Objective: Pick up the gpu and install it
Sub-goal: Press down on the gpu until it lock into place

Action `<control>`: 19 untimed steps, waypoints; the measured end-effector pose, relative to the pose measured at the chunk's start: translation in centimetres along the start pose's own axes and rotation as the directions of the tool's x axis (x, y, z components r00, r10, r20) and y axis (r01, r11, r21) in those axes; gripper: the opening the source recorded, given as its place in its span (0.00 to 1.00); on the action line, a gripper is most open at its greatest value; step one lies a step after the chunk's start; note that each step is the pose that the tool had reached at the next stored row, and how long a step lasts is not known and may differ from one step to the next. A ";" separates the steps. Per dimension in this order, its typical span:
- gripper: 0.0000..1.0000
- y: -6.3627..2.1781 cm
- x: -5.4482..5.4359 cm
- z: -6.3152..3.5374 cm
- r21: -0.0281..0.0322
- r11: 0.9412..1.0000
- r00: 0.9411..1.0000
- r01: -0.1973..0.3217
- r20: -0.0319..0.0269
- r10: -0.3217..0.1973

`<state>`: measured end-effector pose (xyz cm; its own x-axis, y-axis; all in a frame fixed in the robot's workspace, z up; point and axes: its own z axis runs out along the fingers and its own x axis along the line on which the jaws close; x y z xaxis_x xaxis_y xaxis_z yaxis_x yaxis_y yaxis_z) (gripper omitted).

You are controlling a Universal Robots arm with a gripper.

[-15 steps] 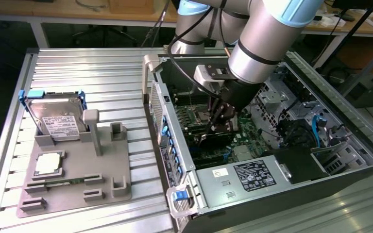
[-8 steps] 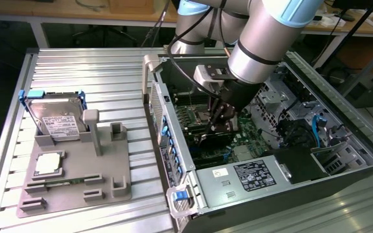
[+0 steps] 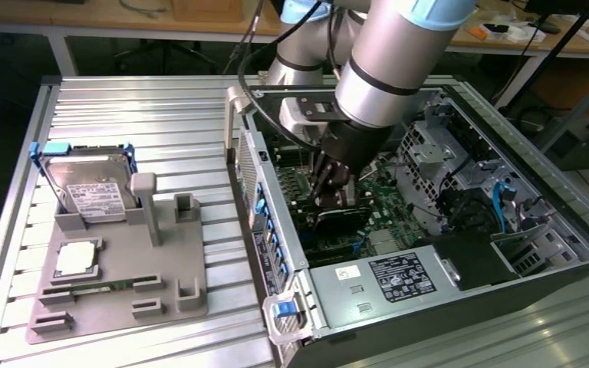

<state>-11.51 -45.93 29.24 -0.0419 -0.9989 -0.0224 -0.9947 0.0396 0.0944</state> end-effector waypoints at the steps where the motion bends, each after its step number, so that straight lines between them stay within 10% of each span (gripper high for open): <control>1: 0.11 0.81 0.0 -0.40 0.000 1.000 1.000 0.000 0.000 0.000; 5: 0.11 2.76 0.1 -1.59 0.000 1.000 1.000 0.000 0.000 0.000; 19: 0.11 4.02 0.1 -1.75 0.000 1.000 1.000 0.000 0.000 0.000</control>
<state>-15.35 -45.93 31.36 -0.0419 -0.9989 -0.0228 -0.9947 0.0395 0.0949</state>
